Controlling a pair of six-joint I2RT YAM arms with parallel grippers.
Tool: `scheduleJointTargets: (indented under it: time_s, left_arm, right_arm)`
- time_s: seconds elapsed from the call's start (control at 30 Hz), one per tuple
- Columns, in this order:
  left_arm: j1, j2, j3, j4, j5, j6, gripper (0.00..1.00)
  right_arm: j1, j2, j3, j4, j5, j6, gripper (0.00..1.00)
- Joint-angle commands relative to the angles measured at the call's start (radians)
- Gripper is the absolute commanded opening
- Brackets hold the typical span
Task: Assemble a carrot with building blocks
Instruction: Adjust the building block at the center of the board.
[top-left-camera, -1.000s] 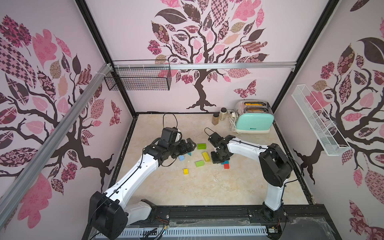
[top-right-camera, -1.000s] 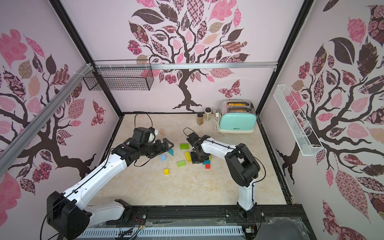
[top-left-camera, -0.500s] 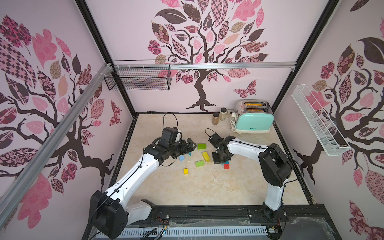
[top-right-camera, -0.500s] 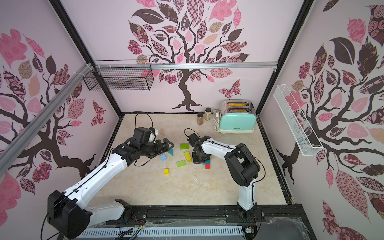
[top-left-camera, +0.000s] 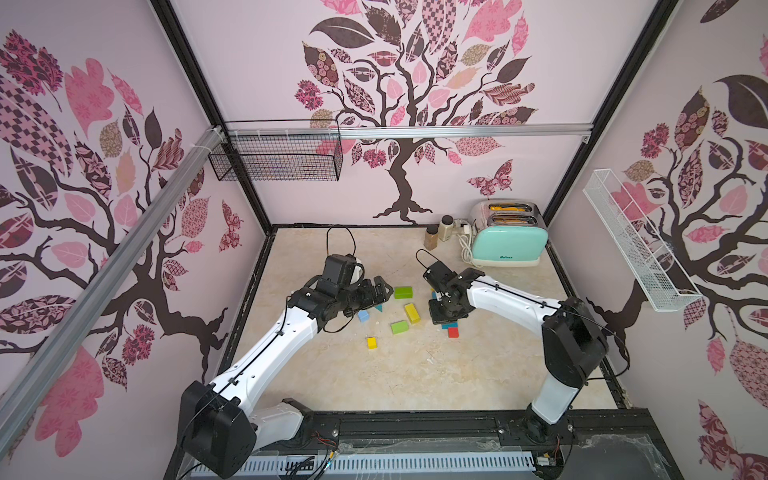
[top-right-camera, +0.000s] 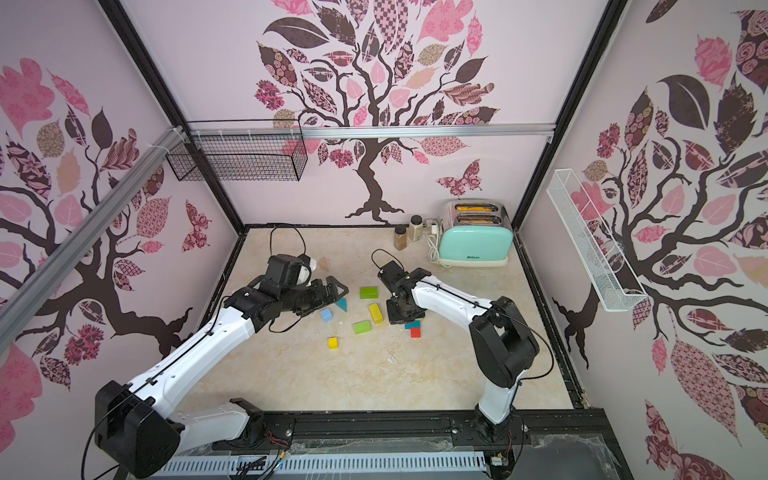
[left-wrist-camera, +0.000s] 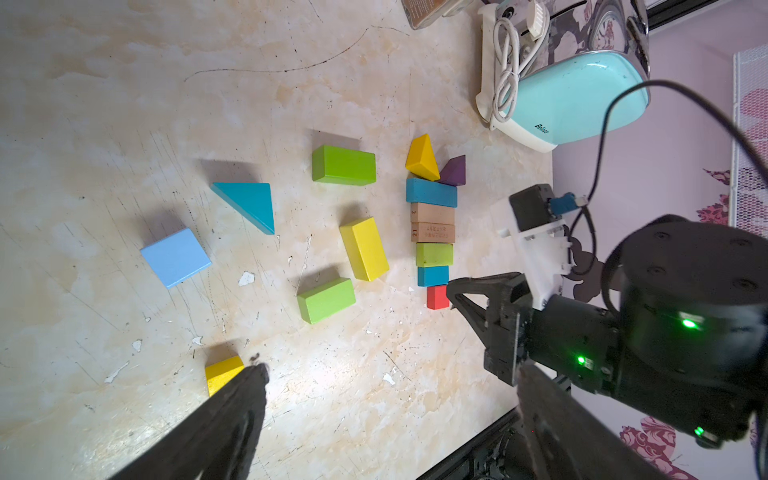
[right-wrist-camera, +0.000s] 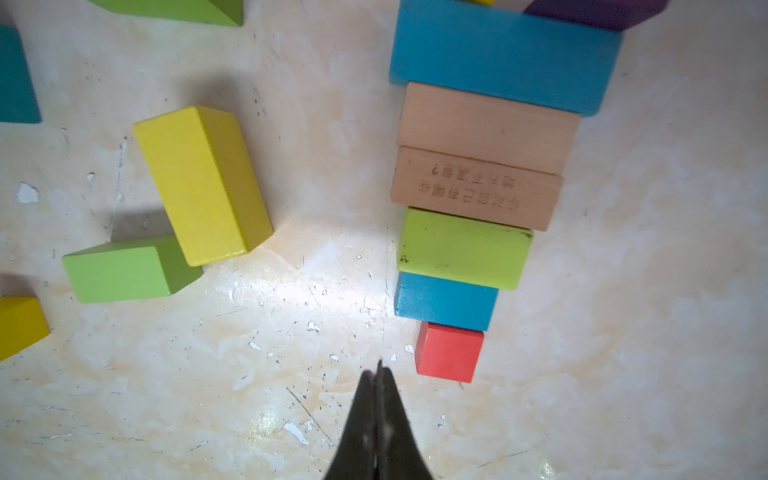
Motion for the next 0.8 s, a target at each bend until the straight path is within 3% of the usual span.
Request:
scheduleJointTargets:
  time_s: [0.0,0.23,0.77]
  left_arm:
    - [0.005,-0.010,-0.008,0.013,0.000,0.005,0.98]
    - [0.004,0.001,-0.003,0.016,0.011,0.008,0.98]
    - [0.005,0.013,0.000,0.012,0.016,0.011,0.98]
  right_arm:
    - [-0.031,-0.043,-0.058,-0.054,0.040,0.028,0.06]
    - [-0.098,-0.064,-0.135,-0.025,0.033,0.045,0.06]
    - [-0.120,0.014,-0.201,0.096,-0.015,0.059,0.07]
